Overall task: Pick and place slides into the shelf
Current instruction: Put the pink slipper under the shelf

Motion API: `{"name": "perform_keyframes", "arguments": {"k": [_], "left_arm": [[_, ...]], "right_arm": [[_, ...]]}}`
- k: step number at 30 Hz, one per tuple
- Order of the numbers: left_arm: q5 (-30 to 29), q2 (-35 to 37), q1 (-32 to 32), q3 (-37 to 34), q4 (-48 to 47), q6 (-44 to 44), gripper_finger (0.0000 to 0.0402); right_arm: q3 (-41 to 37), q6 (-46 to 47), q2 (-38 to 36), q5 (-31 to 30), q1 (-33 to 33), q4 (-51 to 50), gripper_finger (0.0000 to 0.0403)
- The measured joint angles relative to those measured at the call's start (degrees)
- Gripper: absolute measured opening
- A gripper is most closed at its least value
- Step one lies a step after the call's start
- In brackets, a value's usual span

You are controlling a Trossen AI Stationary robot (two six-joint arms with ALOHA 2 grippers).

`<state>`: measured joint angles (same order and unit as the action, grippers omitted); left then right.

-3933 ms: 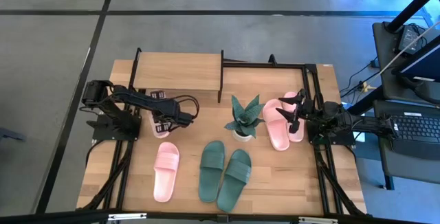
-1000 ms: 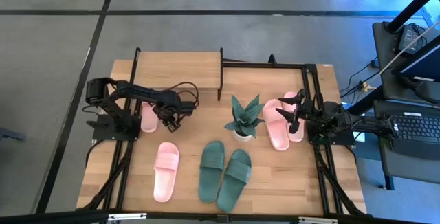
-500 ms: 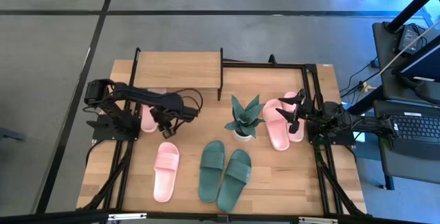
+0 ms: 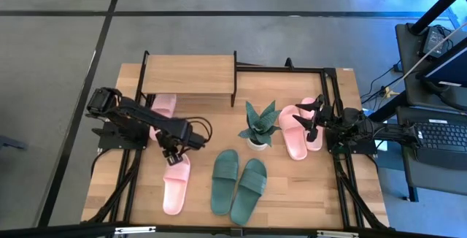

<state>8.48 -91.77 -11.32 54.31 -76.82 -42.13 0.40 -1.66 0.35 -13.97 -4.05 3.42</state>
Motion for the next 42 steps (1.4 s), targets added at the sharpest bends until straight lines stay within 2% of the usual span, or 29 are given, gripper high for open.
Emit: {"name": "perform_keyframes", "arguments": {"k": [13,21,42], "left_arm": [[1.63,0.0,-0.17,-9.99,10.24,-2.53,0.0164],[-0.82,0.0,2.94,-14.41,10.34,-2.82,0.0164],[-8.41,-0.02,14.29,-15.31,10.54,-2.96,0.0164]], "right_arm": [[0.0,-0.03,0.01,0.01,-0.02,0.0,0.0221],[0.0,-0.03,0.01,-0.01,-0.02,-0.02,0.0221],[0.0,-0.1,0.01,-0.01,0.0,-0.02,0.0221]]}}
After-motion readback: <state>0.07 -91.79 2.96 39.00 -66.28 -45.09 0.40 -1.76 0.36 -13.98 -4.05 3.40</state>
